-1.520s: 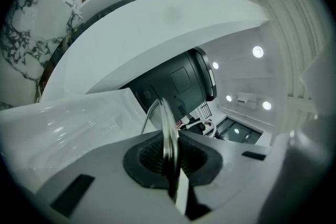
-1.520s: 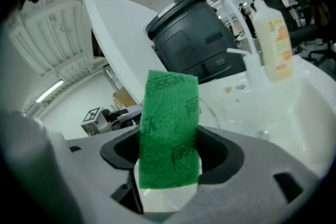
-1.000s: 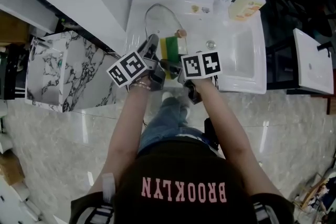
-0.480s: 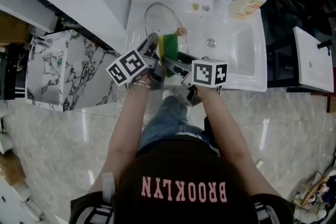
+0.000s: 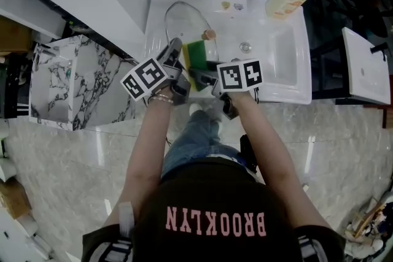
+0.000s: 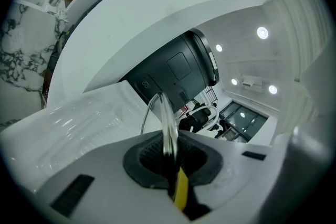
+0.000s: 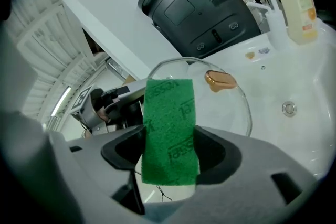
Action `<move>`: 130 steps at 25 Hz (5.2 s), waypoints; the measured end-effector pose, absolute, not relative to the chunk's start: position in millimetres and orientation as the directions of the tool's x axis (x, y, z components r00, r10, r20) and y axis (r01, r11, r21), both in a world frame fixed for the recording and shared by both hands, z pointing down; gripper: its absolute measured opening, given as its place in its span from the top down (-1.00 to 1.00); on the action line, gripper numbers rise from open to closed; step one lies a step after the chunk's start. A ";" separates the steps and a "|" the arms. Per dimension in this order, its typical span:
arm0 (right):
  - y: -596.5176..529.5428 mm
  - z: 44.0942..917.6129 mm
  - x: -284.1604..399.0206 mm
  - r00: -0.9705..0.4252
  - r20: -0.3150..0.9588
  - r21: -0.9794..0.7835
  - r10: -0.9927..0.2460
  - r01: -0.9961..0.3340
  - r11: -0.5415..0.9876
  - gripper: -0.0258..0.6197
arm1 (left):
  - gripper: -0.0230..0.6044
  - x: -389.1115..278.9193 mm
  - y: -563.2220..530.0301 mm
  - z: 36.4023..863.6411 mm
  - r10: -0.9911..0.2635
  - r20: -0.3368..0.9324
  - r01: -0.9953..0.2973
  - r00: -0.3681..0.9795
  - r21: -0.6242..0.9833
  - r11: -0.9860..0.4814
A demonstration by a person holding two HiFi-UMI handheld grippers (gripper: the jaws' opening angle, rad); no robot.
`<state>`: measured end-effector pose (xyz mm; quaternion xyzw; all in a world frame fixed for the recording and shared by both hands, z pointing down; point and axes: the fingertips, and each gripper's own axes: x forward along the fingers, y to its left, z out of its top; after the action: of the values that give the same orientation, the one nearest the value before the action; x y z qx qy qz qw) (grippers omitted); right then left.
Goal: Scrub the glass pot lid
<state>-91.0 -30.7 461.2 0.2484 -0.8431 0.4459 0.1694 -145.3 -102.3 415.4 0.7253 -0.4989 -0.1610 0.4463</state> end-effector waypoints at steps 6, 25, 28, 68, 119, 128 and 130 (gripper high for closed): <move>-25.0 486.3 -76.3 -0.803 0.570 -0.666 -0.176 -0.577 0.473 0.05 | 0.86 -148.4 -100.3 416.7 -0.868 0.218 -0.572 0.445 0.815 -0.089; -48.9 535.0 -34.2 -0.864 0.503 -0.806 -0.020 -0.477 0.349 0.05 | 0.86 -162.5 -102.5 410.7 -0.856 0.258 -0.513 0.449 0.858 -0.011; -60.9 545.4 -28.8 -0.881 0.474 -0.849 -0.012 -0.460 0.260 0.05 | 0.86 -166.8 -102.0 408.6 -0.855 0.258 -0.504 0.450 0.863 -0.005; -32.4 456.6 -87.1 -0.832 0.553 -0.755 0.038 -0.481 0.444 0.05 | 0.86 -151.3 -100.8 408.9 -0.838 0.304 -0.559 0.453 0.829 -0.002; -149.7 407.7 -27.8 -0.779 0.615 -0.356 -0.124 -0.415 0.838 0.05 | 0.85 -166.7 -105.7 422.0 -0.774 0.355 -0.498 0.525 0.865 0.060; -107.0 371.7 -103.8 -0.859 0.512 -0.440 -0.025 -0.287 0.851 0.05 | 0.85 -160.6 -103.8 416.9 -0.789 0.339 -0.509 0.512 0.860 0.039; -102.3 382.2 -116.4 -0.851 0.525 -0.438 0.000 -0.269 0.858 0.05 | 0.85 -159.7 -102.9 416.6 -0.788 0.341 -0.511 0.512 0.858 0.040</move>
<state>-116.4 -102.3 382.2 0.0725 -0.9273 0.2566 0.2629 -159.7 -102.9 416.6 0.6811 -0.4770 -0.1279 0.5406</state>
